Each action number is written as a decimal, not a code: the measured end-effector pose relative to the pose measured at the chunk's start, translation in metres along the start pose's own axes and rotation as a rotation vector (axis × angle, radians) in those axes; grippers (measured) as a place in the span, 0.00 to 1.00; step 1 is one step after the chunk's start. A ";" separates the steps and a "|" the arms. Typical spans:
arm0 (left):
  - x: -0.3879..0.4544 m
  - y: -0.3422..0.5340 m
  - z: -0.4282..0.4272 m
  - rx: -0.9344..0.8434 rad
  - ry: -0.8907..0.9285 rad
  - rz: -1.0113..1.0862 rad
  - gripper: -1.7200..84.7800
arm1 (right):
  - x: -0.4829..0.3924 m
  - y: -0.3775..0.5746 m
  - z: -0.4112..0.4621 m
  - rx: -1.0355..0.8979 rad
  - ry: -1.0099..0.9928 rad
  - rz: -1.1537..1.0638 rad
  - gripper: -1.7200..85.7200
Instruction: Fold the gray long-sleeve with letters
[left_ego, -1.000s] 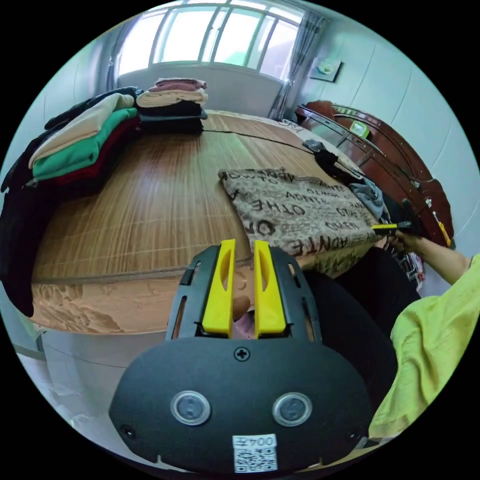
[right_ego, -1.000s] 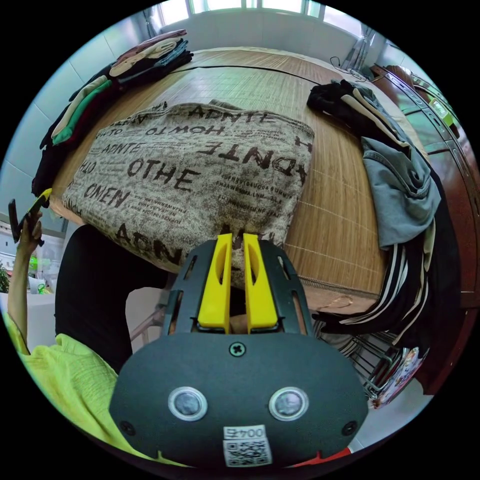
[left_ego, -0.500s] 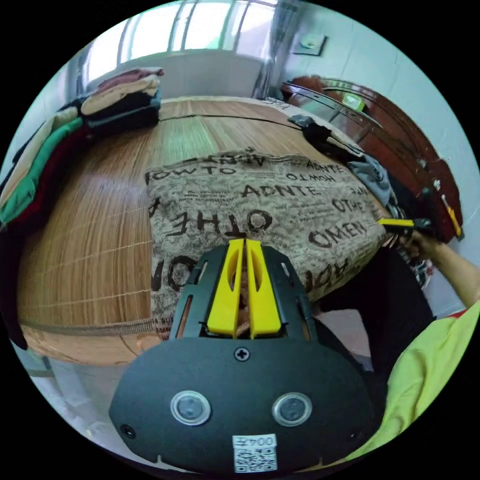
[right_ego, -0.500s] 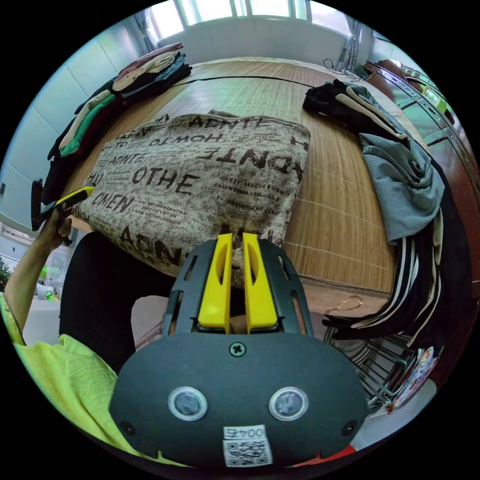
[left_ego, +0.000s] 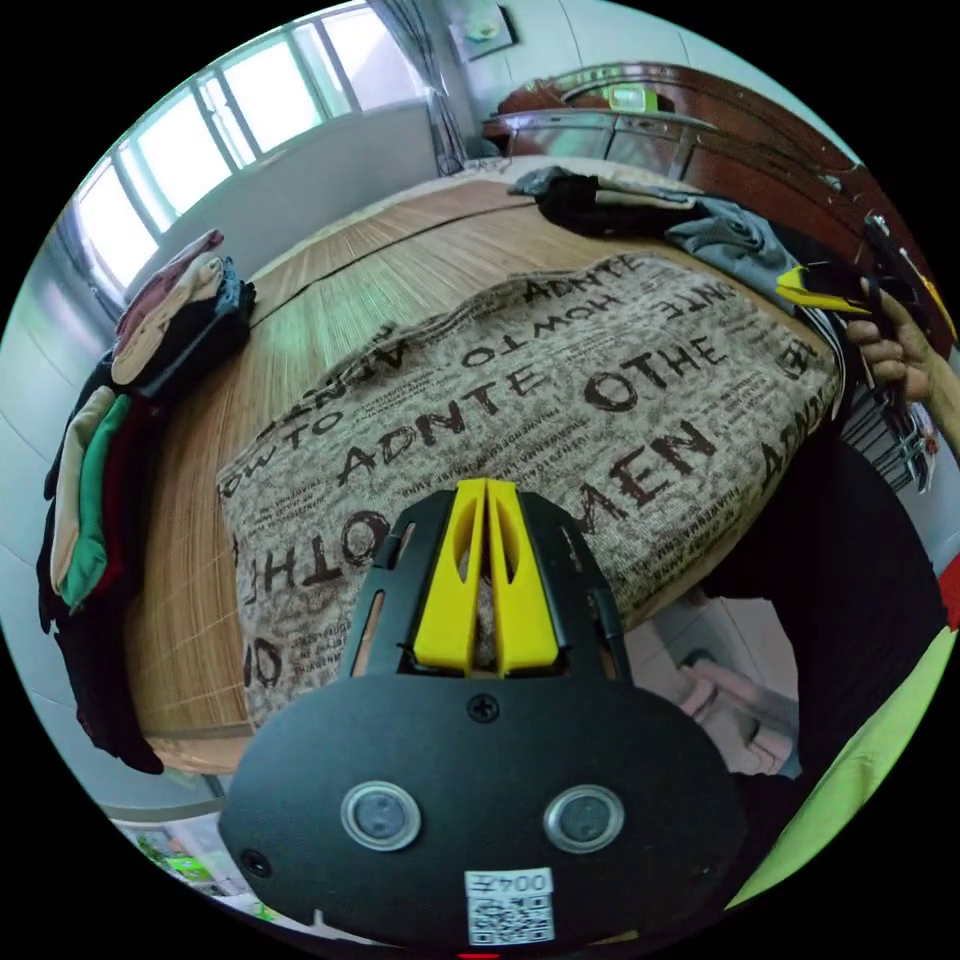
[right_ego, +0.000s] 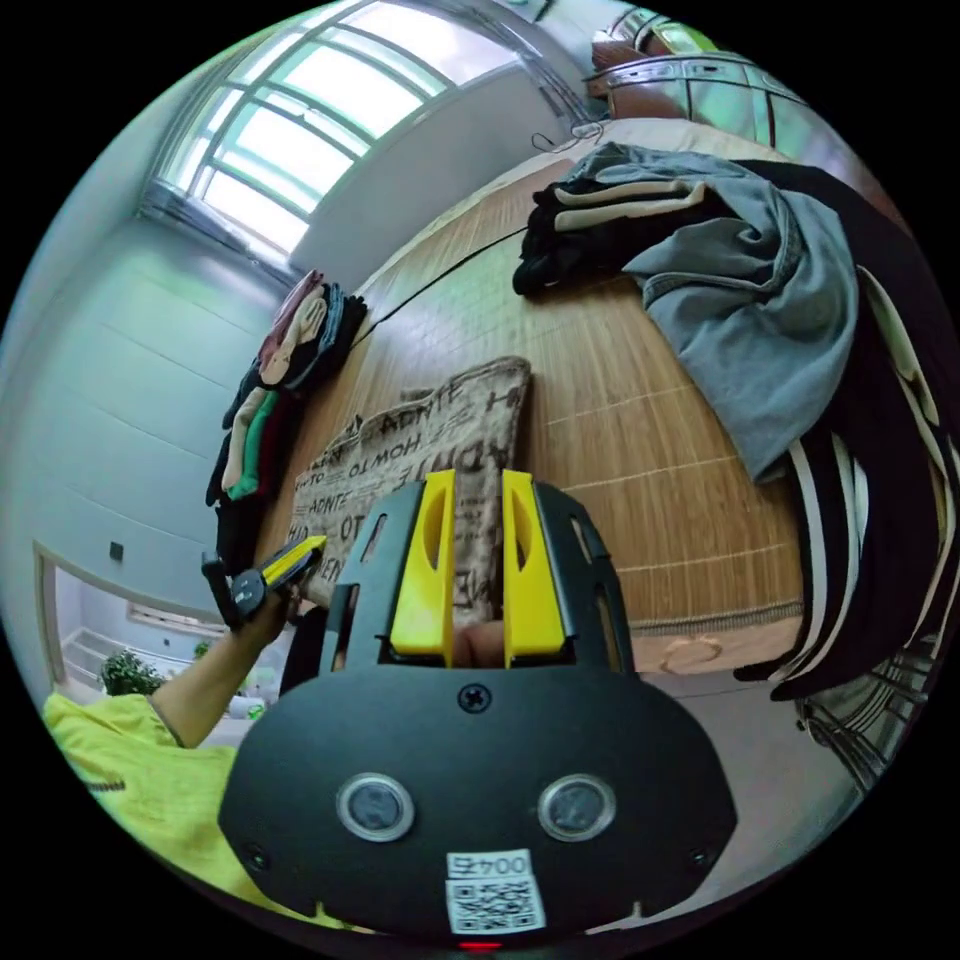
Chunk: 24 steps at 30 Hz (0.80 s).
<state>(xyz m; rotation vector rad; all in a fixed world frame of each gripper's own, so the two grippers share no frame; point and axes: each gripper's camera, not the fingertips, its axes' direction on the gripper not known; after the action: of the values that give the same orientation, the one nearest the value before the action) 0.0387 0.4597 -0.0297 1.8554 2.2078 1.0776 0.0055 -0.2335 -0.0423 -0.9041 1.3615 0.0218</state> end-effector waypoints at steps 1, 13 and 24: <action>0.000 0.004 0.004 0.013 0.018 -0.022 0.02 | 0.014 -0.011 0.003 -0.023 -0.008 0.018 0.13; 0.017 0.019 0.046 0.042 0.100 -0.060 0.02 | 0.075 -0.057 0.058 -0.242 0.096 -0.008 0.06; 0.025 0.027 0.065 0.031 0.221 -0.179 0.02 | 0.137 0.025 -0.022 -0.163 -0.171 0.146 0.15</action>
<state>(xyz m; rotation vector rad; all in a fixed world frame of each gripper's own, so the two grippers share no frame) 0.0852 0.5130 -0.0545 1.5789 2.4662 1.2743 0.0109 -0.2944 -0.1695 -0.9145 1.2762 0.3196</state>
